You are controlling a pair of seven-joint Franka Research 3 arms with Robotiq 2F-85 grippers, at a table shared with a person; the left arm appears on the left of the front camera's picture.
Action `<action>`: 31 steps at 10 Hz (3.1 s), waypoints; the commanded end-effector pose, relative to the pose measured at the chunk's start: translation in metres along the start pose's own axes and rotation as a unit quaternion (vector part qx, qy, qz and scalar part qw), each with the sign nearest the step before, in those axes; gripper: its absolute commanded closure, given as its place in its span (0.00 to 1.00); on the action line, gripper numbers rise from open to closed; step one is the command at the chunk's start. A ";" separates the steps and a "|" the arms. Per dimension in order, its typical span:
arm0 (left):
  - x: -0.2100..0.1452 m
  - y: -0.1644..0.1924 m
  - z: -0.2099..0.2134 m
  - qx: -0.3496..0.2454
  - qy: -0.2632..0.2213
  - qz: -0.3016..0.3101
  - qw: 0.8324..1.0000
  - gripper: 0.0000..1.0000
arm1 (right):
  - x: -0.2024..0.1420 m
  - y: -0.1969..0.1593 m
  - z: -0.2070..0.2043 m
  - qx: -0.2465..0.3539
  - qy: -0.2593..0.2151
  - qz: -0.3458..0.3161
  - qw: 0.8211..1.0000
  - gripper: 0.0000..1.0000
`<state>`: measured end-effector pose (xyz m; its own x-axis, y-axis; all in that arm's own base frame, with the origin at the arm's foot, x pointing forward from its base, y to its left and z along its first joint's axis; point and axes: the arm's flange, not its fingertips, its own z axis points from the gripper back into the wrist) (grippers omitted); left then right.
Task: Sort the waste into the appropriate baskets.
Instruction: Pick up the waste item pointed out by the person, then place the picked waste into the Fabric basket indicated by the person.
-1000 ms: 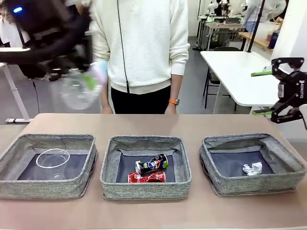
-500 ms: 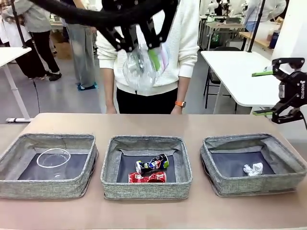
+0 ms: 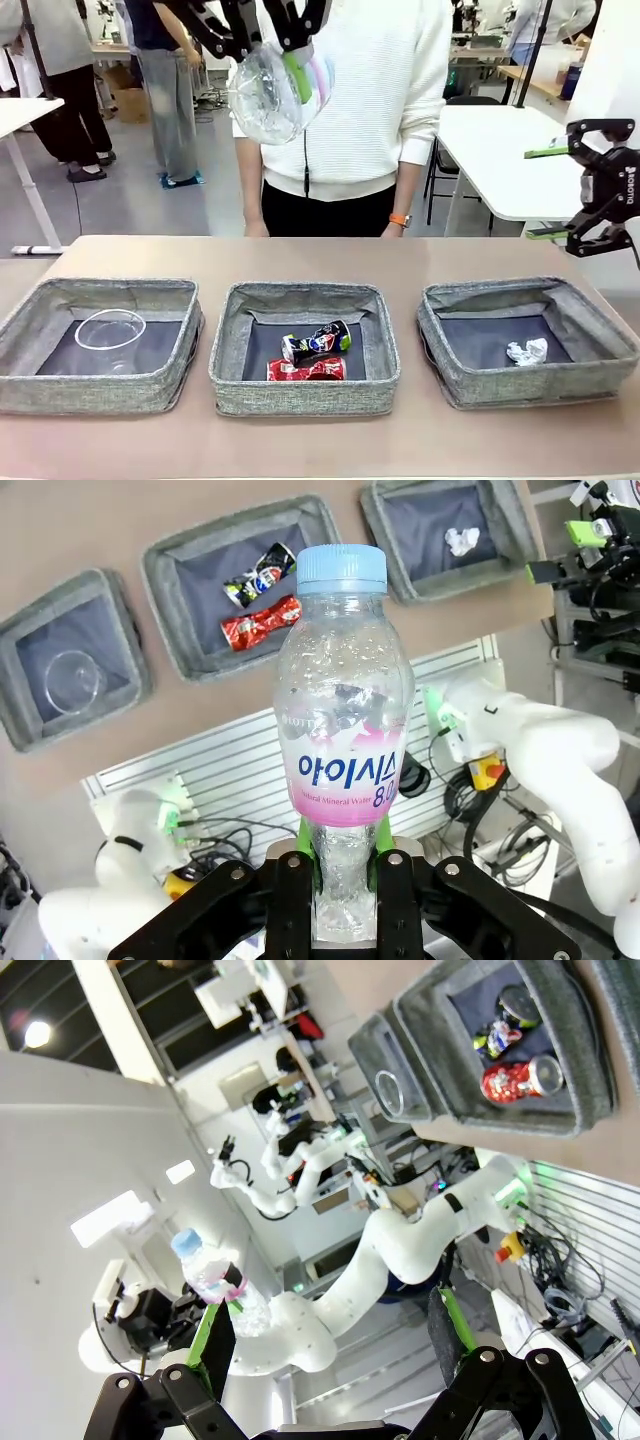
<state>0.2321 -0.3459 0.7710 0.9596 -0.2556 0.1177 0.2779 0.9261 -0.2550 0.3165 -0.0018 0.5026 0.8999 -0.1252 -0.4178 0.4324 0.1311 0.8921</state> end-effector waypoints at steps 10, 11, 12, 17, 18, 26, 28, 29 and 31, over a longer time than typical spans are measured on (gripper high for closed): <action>0.003 0.001 -0.001 -0.001 0.001 0.009 1.000 0.78 | 0.000 0.003 0.000 0.007 0.002 0.005 1.000 0.00; 0.003 0.001 -0.001 -0.001 0.001 0.009 1.000 0.78 | 0.000 0.003 0.000 0.007 0.002 0.005 1.000 0.00; 0.003 0.001 -0.001 -0.001 0.001 0.009 1.000 0.78 | 0.000 0.003 0.000 0.007 0.002 0.005 1.000 0.00; 0.003 0.001 -0.001 -0.001 0.001 0.009 1.000 0.78 | 0.000 0.003 0.000 0.007 0.002 0.005 1.000 0.00; 0.003 0.001 -0.001 -0.001 0.001 0.009 1.000 0.78 | 0.000 0.003 0.000 0.007 0.002 0.005 1.000 0.00; 0.003 0.001 -0.001 -0.001 0.001 0.009 1.000 0.78 | 0.000 0.003 0.000 0.007 0.002 0.005 1.000 0.00; 0.003 0.001 -0.001 -0.001 0.001 0.009 1.000 0.78 | 0.000 0.003 0.000 0.007 0.002 0.005 1.000 0.00; 0.004 -0.003 -0.005 -0.003 0.000 0.015 1.000 0.78 | 0.000 0.003 0.000 0.007 0.002 0.005 1.000 0.00; -0.008 0.117 -0.051 0.052 -0.024 0.079 0.995 0.78 | 0.000 0.003 0.000 0.007 0.002 0.005 1.000 0.00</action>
<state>0.2589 -0.3094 0.7380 0.9823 -0.1645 0.0900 0.1808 0.9585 -0.2205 0.3164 -0.0020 0.5026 0.8999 -0.1256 -0.4176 0.4323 0.1308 0.8922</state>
